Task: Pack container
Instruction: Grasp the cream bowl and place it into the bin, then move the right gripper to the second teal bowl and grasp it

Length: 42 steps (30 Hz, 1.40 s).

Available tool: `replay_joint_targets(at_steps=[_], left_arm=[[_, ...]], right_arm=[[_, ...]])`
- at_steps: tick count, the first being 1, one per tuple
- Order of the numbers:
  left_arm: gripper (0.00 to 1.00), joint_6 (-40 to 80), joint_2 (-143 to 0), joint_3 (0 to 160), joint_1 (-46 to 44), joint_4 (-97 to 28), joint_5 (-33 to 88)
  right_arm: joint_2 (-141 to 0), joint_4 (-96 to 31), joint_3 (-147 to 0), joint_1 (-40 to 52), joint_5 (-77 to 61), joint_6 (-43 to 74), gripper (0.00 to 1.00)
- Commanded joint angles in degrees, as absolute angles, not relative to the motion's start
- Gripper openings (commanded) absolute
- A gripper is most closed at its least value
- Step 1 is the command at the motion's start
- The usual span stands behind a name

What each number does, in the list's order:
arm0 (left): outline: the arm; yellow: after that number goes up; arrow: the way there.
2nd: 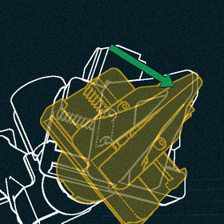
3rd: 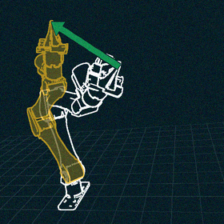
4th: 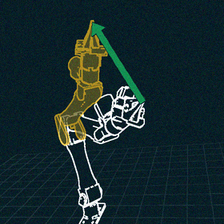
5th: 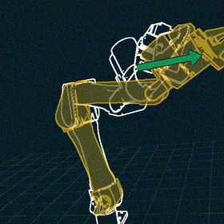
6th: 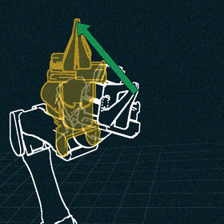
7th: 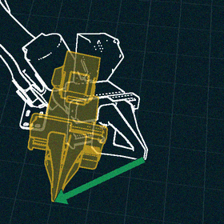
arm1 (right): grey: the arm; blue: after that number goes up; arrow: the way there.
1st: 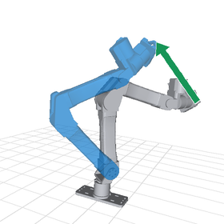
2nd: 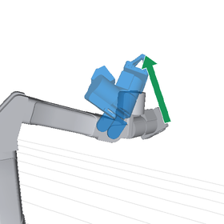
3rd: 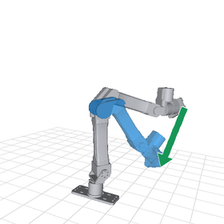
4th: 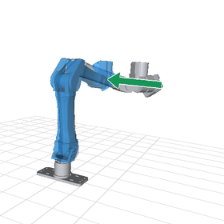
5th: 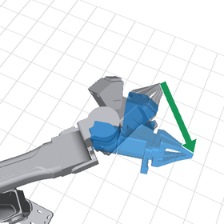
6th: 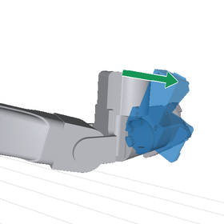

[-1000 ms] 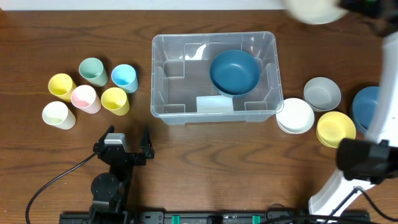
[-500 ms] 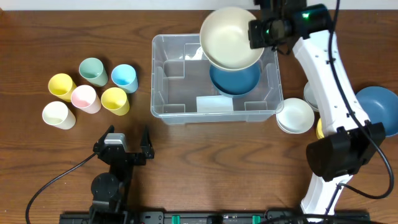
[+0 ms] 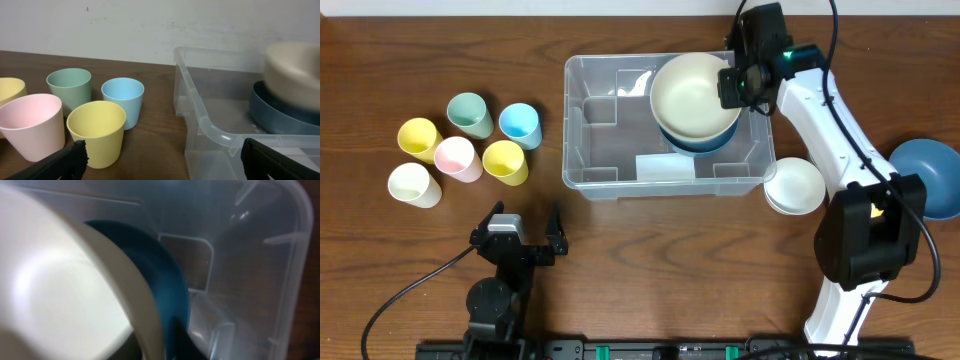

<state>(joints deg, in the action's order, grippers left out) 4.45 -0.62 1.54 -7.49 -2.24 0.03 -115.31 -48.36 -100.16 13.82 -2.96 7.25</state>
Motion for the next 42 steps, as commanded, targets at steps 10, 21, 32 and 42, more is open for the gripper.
replay_joint_targets(at_steps=[10, 21, 32, 42], left_arm=[[0.98, 4.29, -0.23, 0.25, -7.18, -4.12, -0.58], [0.98, 4.29, -0.23, 0.25, -7.2, -4.12, -0.6], [0.98, 4.29, -0.23, 0.25, -7.2, -4.12, -0.6], [0.98, 4.29, -0.23, 0.25, -7.18, -4.12, -0.58]], right_arm=[[-114.85, -51.57, -104.77, 11.35, -3.49, 7.64, 0.85], [-113.82, -76.27, -129.1, 4.71, -3.84, 7.42, 0.7], [-113.91, -85.32, -127.04, -17.17, -3.2, 17.17, 0.74], [-113.91, -77.41, -112.53, -29.28, -3.18, 15.29, 0.74]])
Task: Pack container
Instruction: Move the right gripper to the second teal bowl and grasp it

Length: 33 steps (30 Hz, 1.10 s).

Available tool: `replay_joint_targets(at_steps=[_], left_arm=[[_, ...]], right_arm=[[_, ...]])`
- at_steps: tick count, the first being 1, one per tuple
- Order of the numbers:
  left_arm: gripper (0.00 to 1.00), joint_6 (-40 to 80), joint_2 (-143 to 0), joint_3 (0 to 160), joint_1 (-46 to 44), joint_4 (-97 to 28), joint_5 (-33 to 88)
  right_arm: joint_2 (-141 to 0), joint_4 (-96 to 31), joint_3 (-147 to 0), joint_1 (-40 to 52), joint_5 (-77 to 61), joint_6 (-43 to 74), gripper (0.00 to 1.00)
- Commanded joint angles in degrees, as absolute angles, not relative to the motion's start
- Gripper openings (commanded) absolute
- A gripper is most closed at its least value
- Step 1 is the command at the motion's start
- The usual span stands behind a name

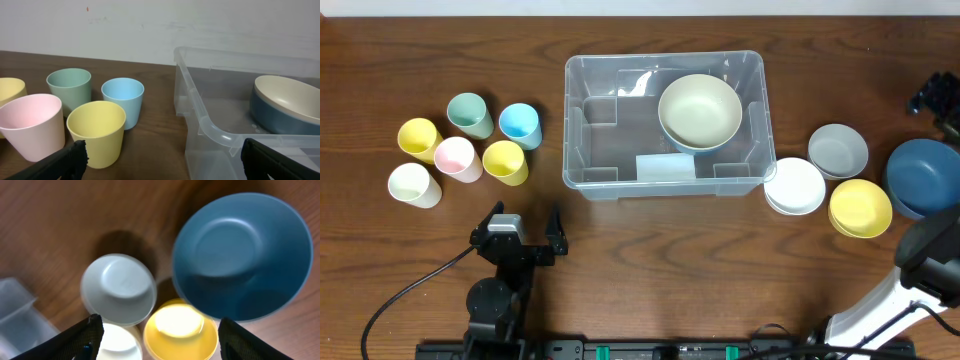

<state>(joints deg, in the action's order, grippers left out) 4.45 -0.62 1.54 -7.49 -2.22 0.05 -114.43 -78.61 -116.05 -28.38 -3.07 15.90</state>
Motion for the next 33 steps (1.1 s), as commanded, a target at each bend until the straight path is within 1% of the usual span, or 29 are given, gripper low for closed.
replay_joint_targets(at_steps=[1, 8, 15, 17, 18, 20, 21, 23, 24, 26, 29, 33], left_arm=[[0.98, 4.29, -0.23, 0.25, -7.18, -4.12, -0.58], [0.98, 4.29, -0.23, 0.25, -7.2, -4.12, -0.58], [0.98, 4.29, -0.23, 0.25, -7.2, -4.12, -0.6], [0.98, 4.29, -0.23, 0.25, -7.2, -4.12, -0.58], [0.98, 4.27, -0.23, 0.25, -7.2, -4.12, -0.58], [0.98, 4.29, -0.23, 0.25, -7.2, -4.12, -0.58], [0.98, 4.29, -0.23, 0.25, -7.2, -4.12, -0.58], [0.98, 4.29, -0.23, 0.25, -7.18, -4.12, -0.6], [0.98, 4.29, -0.23, 0.25, -7.2, -4.12, -0.58], [0.98, 4.29, -0.23, 0.25, -7.2, -4.12, -0.58], [0.98, 4.29, -0.23, 0.25, -7.2, -4.12, -0.58], [0.98, 4.29, -0.23, 0.25, -7.2, -4.12, -0.58]], right_arm=[[-113.91, -76.01, -110.59, -29.54, -3.09, 15.14, 0.74], [-113.91, -65.32, -97.51, -29.89, -2.74, 16.95, 0.71], [-113.91, -56.8, -89.08, -30.15, -0.23, 17.34, 0.68], [-113.91, -54.19, -87.22, -30.15, -0.21, 17.12, 0.66], [-113.91, -53.08, -86.5, -30.15, -0.23, 17.12, 0.63], [-113.91, -50.94, -85.27, -30.15, -0.21, 17.12, 0.54], [-113.91, -49.91, -84.77, -30.15, -0.21, 17.12, 0.46], [-113.91, -49.12, -84.55, -30.15, -0.21, 17.1, 0.38], [-113.91, -48.69, -84.55, -30.15, -0.21, 17.08, 0.31], [-113.91, -48.05, -84.58, -30.15, -0.21, 17.08, 0.21], [-113.91, -47.35, -84.55, -30.15, -0.19, 16.29, 0.1], [-113.91, -46.35, -84.58, -30.15, -0.12, 15.31, 0.01]])
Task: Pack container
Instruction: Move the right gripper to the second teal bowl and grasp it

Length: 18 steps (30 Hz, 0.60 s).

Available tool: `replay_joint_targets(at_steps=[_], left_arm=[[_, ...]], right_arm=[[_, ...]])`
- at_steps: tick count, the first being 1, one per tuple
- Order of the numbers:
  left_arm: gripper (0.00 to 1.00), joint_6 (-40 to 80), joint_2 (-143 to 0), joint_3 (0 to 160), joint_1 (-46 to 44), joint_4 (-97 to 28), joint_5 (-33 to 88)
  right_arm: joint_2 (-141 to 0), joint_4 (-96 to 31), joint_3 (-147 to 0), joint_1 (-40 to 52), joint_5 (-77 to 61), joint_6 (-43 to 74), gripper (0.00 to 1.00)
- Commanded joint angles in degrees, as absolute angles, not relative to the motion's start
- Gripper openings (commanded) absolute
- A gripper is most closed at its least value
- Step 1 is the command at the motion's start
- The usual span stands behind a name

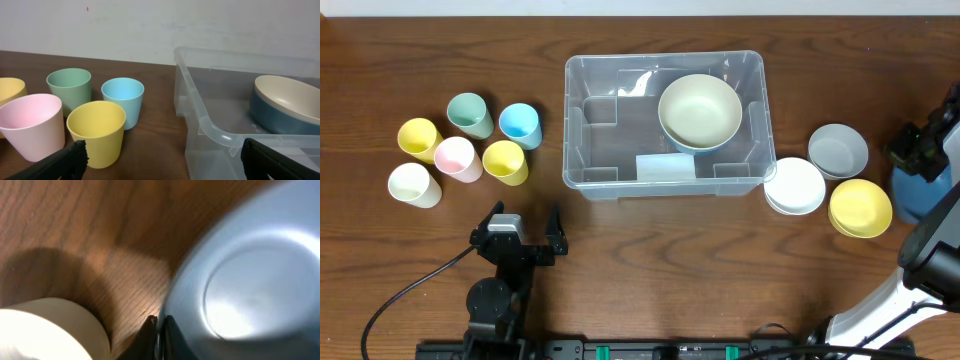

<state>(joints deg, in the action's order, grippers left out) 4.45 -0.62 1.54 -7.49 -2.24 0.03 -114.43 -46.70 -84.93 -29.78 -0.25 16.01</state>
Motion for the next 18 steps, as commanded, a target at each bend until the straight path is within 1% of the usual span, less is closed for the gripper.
replay_joint_targets(at_steps=[1, 5, 9, 14, 18], left_arm=[[0.98, 4.29, -0.23, 0.25, -7.2, -4.12, -0.6], [0.98, 4.29, -0.23, 0.25, -7.18, -4.12, -0.58], [0.98, 4.29, -0.23, 0.25, -7.2, -4.12, -0.58], [0.98, 4.29, -0.23, 0.25, -7.2, -4.12, -0.58], [0.98, 4.29, -0.23, 0.25, -7.2, -4.12, -0.6]], right_arm=[[-113.91, -45.98, -84.58, -30.15, -0.03, 15.07, 0.01], [-113.89, -46.44, -86.7, -30.15, -0.01, 14.46, 0.01], [-113.89, -51.33, -93.93, -29.91, -0.03, 14.06, 0.01], [-113.89, -61.01, -109.56, -28.62, -1.3, 14.06, 0.01], [-113.89, -68.64, -124.14, -25.47, -5.26, 13.1, 0.01]])
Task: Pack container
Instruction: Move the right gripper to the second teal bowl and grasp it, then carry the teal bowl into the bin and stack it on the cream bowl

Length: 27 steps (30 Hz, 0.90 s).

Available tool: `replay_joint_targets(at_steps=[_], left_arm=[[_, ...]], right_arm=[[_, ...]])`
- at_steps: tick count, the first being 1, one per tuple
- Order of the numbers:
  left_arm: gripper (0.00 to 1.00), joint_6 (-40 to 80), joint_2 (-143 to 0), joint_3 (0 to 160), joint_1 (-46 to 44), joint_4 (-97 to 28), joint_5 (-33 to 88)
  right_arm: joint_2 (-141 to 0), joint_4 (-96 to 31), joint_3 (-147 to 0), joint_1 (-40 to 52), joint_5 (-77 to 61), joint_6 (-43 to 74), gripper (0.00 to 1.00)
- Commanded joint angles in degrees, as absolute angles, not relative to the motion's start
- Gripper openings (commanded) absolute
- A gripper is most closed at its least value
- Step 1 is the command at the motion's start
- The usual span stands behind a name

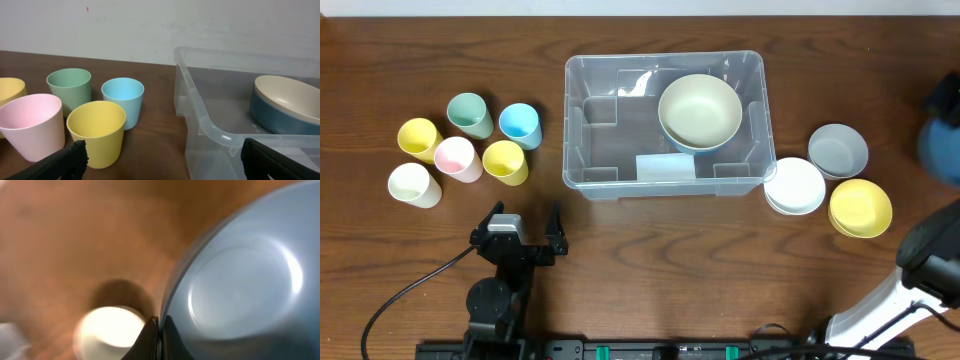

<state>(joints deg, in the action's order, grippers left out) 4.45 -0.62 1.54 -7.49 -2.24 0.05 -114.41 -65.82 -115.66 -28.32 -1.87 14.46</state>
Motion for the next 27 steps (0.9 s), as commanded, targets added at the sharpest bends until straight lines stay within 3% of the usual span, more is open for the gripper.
replay_joint_targets(at_steps=[1, 6, 11, 16, 21, 27], left_arm=[[0.98, 4.29, -0.23, 0.25, -7.18, -4.12, -0.58], [0.98, 4.29, -0.23, 0.25, -7.2, -4.12, -0.58], [0.98, 4.29, -0.23, 0.25, -7.2, -4.12, -0.58], [0.98, 4.29, -0.23, 0.25, -7.2, -4.12, -0.58], [0.98, 4.29, -0.23, 0.25, -7.18, -4.12, -0.58], [0.98, 4.29, -0.23, 0.25, -7.18, -4.12, -0.58]], right_arm=[[-113.89, -70.02, -126.56, -24.56, -5.58, 13.08, 0.01], [-113.89, -77.12, -137.95, -14.0, -7.18, 11.22, 0.01], [-113.95, -77.78, -139.24, 0.86, -6.48, 8.69, 0.01], [-115.2, -77.47, -138.91, 15.57, 2.81, 8.69, 0.01], [-118.1, -77.54, -138.63, 24.62, 8.38, 8.71, 0.01], [-124.2, -78.02, -138.63, 28.36, 8.56, 9.43, 0.01]])
